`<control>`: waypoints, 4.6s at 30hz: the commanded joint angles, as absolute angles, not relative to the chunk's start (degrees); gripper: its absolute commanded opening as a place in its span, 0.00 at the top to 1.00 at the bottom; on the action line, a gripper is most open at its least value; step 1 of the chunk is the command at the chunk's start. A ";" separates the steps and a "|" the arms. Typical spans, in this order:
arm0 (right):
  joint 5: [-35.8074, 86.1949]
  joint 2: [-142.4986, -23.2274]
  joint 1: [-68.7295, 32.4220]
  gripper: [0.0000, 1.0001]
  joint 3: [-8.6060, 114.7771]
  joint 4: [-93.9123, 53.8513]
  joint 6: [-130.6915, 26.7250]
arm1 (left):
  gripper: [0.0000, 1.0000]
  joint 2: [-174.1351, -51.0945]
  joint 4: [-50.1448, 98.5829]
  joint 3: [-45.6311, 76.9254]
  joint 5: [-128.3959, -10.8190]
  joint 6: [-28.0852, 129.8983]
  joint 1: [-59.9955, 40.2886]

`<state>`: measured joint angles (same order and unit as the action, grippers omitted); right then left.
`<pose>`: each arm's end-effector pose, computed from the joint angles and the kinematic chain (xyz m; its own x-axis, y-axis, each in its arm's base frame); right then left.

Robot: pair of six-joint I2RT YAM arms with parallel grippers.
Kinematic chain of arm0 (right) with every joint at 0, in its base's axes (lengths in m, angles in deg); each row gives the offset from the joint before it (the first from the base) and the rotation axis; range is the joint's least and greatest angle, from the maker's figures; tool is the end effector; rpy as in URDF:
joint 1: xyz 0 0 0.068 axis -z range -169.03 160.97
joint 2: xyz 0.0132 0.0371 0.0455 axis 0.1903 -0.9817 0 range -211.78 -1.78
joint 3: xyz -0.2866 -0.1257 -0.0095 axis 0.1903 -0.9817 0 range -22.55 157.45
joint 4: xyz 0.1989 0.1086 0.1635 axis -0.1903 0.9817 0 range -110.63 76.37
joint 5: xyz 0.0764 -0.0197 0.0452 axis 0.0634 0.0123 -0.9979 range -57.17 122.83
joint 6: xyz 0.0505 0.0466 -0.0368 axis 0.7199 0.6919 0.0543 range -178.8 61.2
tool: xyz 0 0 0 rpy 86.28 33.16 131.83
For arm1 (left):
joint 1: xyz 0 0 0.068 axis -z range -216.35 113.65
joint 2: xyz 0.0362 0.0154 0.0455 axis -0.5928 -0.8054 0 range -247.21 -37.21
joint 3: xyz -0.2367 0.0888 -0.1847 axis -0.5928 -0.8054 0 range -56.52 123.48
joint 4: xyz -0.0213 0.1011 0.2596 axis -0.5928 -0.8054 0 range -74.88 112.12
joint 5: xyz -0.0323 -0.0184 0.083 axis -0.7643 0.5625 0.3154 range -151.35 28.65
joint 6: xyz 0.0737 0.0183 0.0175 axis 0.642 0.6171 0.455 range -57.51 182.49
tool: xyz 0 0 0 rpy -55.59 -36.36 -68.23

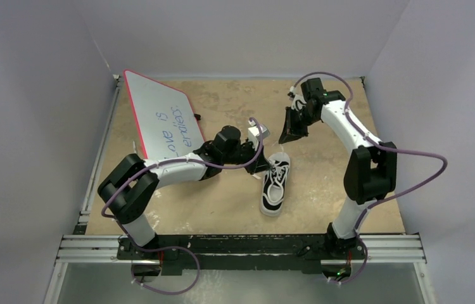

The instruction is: Tie the shoes

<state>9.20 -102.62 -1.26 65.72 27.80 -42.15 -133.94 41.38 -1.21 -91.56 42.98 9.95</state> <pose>0.3987 0.1137 0.2965 -0.9289 0.0671 -0.3641 -0.1232 0.8714 0.4749 0.2627 -0.3235 0.2375 -0.5617 0.1703 -0.8096 0.8055 0.3361 -0.4881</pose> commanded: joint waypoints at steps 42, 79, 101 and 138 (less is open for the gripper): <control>-20.33 -101.36 -1.36 1.00 44.22 28.34 -53.94 | 1.00 -143.56 41.88 4.66 -96.16 44.30 9.83; -3.85 -58.75 -14.07 0.59 29.17 19.43 -115.87 | 1.00 -146.53 47.74 2.42 -101.02 38.39 9.40; 13.60 -65.99 -23.17 0.63 22.20 9.13 -138.50 | 1.00 -147.69 50.33 2.33 -103.96 35.96 8.51; 16.79 -57.57 -25.61 1.00 33.08 18.37 -36.76 | 1.00 -145.94 46.36 2.24 -103.48 36.48 7.51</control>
